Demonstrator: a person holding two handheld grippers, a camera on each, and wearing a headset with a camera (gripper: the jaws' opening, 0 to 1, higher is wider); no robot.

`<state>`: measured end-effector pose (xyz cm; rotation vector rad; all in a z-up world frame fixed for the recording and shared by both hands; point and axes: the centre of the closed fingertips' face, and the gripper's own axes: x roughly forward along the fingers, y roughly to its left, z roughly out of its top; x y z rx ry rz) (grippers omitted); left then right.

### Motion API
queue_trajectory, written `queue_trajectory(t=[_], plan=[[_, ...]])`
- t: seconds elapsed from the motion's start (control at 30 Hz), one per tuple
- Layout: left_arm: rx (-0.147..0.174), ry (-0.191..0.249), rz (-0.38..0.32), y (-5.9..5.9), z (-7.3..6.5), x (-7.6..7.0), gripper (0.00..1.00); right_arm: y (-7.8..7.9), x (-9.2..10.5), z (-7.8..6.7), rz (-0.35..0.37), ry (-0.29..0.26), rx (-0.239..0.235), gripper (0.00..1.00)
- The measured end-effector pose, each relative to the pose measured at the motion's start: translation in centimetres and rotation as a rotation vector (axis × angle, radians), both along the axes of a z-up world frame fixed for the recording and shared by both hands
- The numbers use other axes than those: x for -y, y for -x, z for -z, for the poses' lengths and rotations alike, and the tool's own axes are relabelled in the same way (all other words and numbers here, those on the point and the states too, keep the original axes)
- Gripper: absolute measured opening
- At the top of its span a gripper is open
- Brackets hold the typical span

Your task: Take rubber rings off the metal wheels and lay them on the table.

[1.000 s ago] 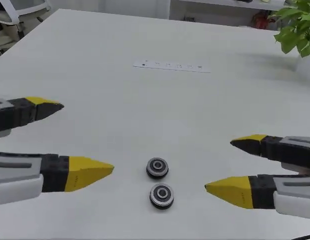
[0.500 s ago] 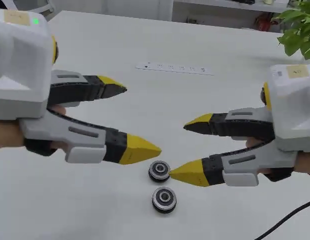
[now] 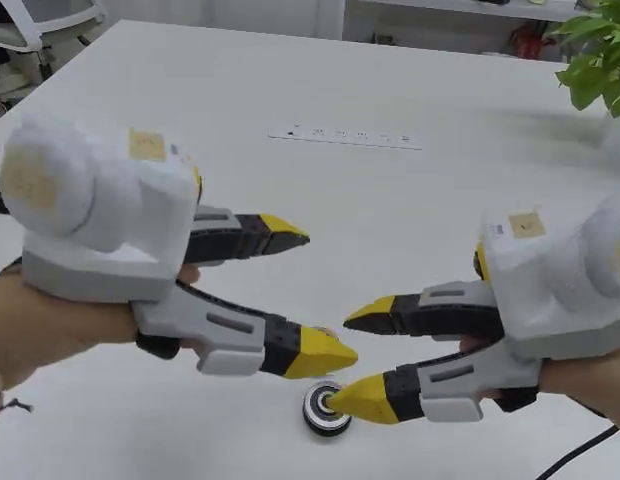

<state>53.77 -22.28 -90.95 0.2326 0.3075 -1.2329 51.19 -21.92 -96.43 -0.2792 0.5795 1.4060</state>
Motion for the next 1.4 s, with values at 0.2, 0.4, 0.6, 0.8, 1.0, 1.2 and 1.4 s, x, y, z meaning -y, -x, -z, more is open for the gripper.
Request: queue_trajectory(t=[0.2,0.4,0.6,0.8,1.0,1.2,1.4], plan=[[-0.005,-0.023,0.010,1.3,2.7,0.6,0.58,0.6,0.4,1.8,-0.012,0.029,-0.019,0.40],[-0.007,-0.068,0.039,1.8,4.8,1.2,0.57,1.0,0.8,3.3,-0.012,0.071,-0.041,0.37],[-0.044,-0.090,0.052,2.3,6.6,1.2,0.42,1.0,1.1,4.3,0.000,0.102,-0.048,0.35],[-0.078,-0.093,0.021,2.0,7.4,0.9,0.34,1.2,1.2,4.7,-0.006,0.111,-0.049,0.31],[-0.093,-0.105,0.031,2.3,8.2,1.2,0.28,1.2,1.3,5.0,-0.022,0.130,-0.026,0.26],[-0.069,-0.142,0.040,2.3,9.1,0.9,0.17,0.8,1.3,5.1,-0.007,0.132,-0.014,0.23],[-0.060,-0.150,0.049,2.4,9.2,0.9,0.16,0.7,1.3,5.2,-0.005,0.134,-0.008,0.20]])
